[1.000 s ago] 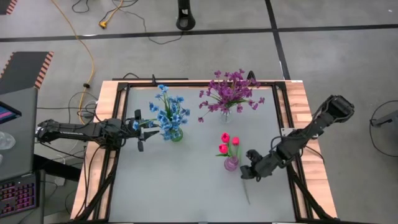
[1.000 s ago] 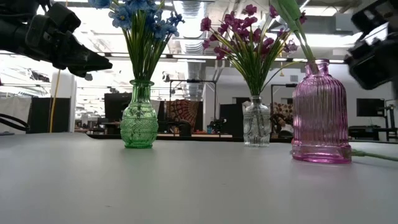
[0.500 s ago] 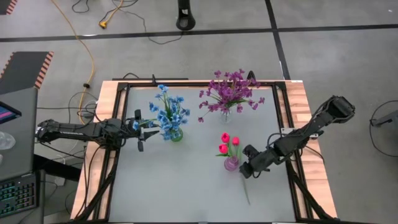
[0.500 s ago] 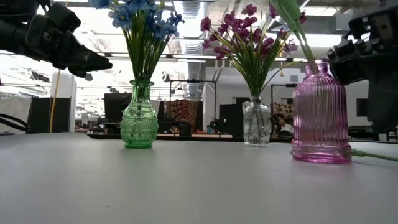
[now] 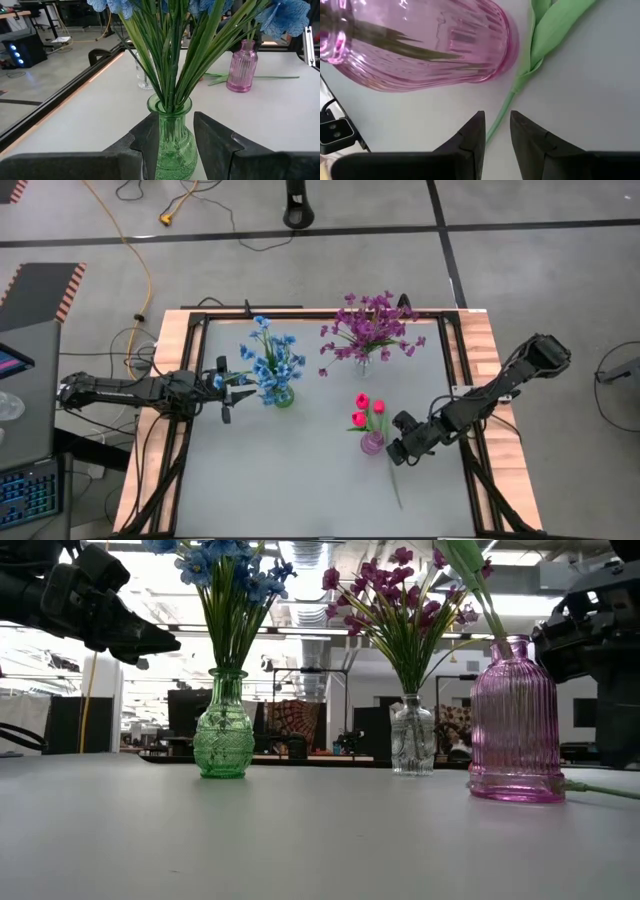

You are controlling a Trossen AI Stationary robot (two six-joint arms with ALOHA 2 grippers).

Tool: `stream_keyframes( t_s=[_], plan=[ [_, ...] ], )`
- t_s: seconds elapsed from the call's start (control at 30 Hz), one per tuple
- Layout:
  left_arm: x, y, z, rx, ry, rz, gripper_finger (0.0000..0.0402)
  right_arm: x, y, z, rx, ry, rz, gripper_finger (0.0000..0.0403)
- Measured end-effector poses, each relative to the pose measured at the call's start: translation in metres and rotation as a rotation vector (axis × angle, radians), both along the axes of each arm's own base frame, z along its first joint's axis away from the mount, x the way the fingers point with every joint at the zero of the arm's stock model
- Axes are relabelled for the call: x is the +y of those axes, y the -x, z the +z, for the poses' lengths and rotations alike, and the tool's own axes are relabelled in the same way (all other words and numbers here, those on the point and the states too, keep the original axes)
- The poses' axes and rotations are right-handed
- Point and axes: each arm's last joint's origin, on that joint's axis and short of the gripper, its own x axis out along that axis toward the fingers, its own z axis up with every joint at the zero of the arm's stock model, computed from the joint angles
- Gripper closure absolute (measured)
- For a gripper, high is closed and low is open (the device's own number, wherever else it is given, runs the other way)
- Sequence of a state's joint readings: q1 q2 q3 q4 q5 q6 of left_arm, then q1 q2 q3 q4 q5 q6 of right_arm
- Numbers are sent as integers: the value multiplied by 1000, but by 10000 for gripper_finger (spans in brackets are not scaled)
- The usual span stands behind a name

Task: Sort flowers into vase by color
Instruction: Put the pink tulip into the purple flower vase

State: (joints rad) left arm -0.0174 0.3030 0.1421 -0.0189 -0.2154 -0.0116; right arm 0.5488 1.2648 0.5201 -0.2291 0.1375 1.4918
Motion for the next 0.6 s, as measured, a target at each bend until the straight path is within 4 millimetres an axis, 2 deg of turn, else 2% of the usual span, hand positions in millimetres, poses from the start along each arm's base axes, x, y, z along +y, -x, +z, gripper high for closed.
stream_keyframes(
  t_s=[0.13, 0.3, 0.6],
  plan=[
    [0, 0, 0, 0, 0, 0, 291, 0, -1, -2, 8, 6, -1, 286],
    [0, 0, 0, 0, 0, 0, 291, 4, -6, -18, 59, 27, 4, 286],
    [0, 0, 0, -1, 0, 0, 291, 12, -19, -33, 26, 13, 8, 286]
  ],
)
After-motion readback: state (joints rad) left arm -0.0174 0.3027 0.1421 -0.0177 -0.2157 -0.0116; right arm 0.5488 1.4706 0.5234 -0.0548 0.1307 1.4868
